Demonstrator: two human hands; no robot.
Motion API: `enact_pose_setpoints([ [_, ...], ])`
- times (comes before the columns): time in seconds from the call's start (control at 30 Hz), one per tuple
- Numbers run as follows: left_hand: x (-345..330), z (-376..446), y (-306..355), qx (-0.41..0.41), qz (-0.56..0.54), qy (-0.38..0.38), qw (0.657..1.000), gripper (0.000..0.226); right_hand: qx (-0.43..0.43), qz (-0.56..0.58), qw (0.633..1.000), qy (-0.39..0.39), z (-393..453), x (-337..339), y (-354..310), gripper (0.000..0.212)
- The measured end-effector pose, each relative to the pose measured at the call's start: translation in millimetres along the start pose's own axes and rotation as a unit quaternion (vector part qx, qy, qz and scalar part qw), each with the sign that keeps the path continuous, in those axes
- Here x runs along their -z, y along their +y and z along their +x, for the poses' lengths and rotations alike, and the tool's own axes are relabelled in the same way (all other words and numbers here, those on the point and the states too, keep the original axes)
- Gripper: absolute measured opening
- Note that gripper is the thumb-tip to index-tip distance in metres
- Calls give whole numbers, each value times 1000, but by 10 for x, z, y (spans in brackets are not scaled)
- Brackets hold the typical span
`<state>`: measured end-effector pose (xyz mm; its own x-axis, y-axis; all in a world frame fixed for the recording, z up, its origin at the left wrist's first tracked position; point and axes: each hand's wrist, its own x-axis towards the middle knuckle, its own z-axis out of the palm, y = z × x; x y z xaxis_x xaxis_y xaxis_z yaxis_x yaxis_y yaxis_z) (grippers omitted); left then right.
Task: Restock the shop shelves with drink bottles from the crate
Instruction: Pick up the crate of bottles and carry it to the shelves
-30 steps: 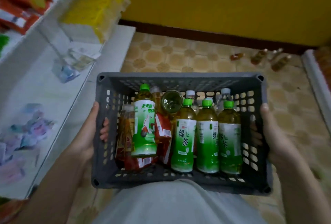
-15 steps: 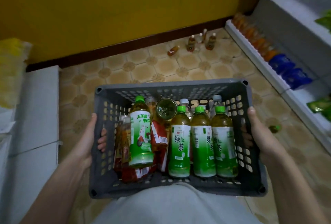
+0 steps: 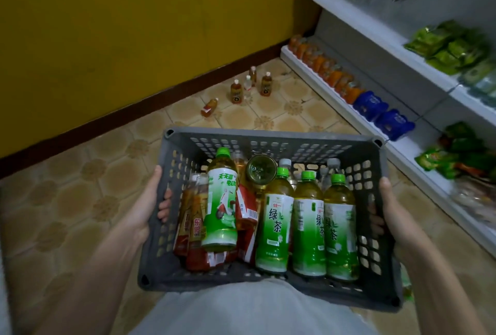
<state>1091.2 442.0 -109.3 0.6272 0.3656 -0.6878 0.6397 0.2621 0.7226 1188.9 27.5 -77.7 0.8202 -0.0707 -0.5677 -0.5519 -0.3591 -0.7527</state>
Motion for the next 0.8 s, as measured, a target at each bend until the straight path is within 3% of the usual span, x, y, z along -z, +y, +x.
enact_pose_setpoints([
  [0.23, -138, 1156, 1411, -27, 61, -60, 996, 64, -26, 58, 994, 91, 509, -364, -657, 67],
  [0.4, -442, 1764, 2077, -35, 92, -93, 991, 65, -44, 90, 985, 141, 904, -368, -1114, 70],
  [0.6, -1411, 2465, 2818, -58, 160, -134, 976, 64, -51, 149, 971, 180, 1607, -108, -1217, 64],
  [0.8, -2434, 2879, 3391, -78, 174, -138, 972, 67, -43, 179, 966, 182, 2440, 651, -1567, 64],
])
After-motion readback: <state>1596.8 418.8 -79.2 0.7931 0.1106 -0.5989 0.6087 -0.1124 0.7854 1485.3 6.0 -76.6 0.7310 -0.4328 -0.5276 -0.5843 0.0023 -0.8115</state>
